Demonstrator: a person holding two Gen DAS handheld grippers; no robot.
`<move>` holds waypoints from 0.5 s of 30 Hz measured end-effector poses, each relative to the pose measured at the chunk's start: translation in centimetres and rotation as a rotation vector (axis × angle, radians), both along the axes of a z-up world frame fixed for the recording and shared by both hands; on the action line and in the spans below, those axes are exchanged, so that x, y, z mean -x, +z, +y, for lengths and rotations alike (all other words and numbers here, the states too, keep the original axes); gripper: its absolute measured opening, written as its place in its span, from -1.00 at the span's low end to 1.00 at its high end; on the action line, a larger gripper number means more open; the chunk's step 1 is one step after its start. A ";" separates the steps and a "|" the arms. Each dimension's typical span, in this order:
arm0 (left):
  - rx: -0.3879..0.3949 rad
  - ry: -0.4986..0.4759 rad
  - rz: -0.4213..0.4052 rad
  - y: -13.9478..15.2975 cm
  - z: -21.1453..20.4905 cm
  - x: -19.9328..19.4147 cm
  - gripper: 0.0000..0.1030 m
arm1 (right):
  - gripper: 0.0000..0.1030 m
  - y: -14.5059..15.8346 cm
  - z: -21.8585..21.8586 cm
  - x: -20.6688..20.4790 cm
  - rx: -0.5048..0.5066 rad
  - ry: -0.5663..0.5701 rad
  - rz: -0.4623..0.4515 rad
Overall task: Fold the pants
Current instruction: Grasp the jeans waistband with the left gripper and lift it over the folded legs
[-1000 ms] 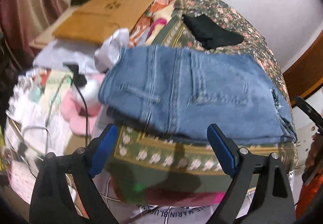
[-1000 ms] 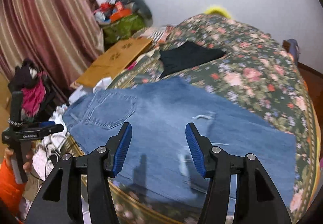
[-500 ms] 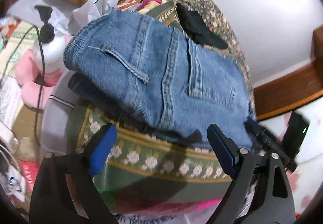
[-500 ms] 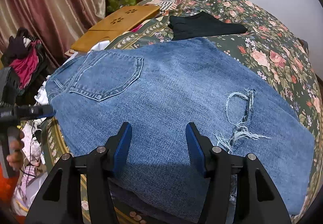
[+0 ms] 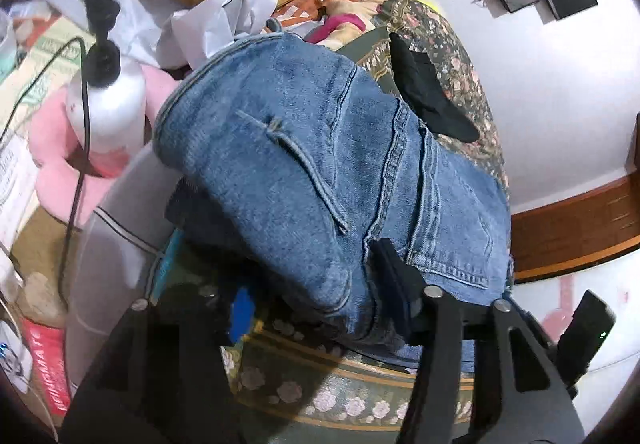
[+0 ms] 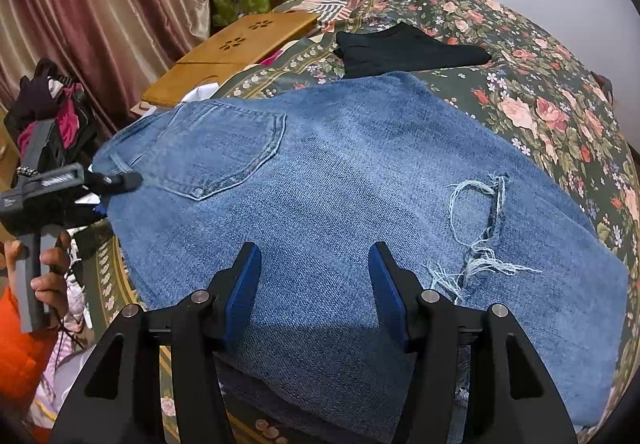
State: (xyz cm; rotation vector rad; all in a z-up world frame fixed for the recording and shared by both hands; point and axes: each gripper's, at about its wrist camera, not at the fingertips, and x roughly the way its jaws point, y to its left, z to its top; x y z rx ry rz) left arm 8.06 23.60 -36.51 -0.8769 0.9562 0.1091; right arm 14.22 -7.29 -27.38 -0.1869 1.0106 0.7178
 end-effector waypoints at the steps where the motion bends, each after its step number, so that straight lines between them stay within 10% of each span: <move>1: -0.030 0.000 -0.001 0.2 -0.2 0.1 -0.04 | 0.03 0.0 0.0 -0.1 0.000 -0.002 0.000; 5: -0.257 -0.053 0.008 2.8 -2.7 -0.5 -0.27 | 0.02 0.1 -0.1 -0.2 -0.006 -0.011 0.008; 15: -0.522 -0.146 -0.138 13.0 -6.6 -2.0 -0.59 | 0.02 4.1 -5.6 -0.9 -0.118 -0.142 -0.011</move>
